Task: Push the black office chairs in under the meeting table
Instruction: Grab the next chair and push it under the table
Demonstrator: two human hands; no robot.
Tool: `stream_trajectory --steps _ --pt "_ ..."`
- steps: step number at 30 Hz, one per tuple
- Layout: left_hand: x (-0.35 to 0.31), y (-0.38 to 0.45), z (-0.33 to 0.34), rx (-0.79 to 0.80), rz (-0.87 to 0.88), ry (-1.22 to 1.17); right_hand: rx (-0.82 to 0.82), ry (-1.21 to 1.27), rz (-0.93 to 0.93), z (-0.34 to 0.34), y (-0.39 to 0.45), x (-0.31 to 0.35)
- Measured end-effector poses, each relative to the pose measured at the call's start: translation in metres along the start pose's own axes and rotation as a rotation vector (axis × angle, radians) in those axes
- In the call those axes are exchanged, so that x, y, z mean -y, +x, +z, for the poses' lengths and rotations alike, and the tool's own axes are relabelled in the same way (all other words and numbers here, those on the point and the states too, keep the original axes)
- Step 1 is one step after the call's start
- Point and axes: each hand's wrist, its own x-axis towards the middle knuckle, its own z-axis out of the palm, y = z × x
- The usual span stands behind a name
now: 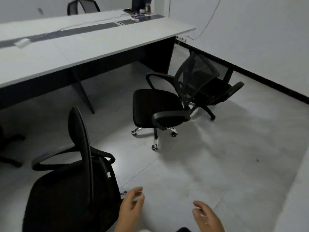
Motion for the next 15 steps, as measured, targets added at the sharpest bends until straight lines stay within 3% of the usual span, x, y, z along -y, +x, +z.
stream_trajectory --steps 3,9,12,15 --pt "-0.009 0.036 0.014 -0.151 -0.036 -0.046 0.113 -0.082 -0.058 -0.006 0.074 0.027" --pt "-0.012 0.059 0.048 -0.538 -0.268 -0.170 0.557 -0.273 -0.177 0.006 0.199 0.062" --pt "-0.035 0.060 0.052 -0.793 -0.298 -0.258 0.815 -0.423 -0.338 0.036 0.249 0.100" --pt "-0.061 0.058 0.035 -0.975 -0.207 -0.271 1.017 -0.499 -0.599 0.083 0.276 0.144"
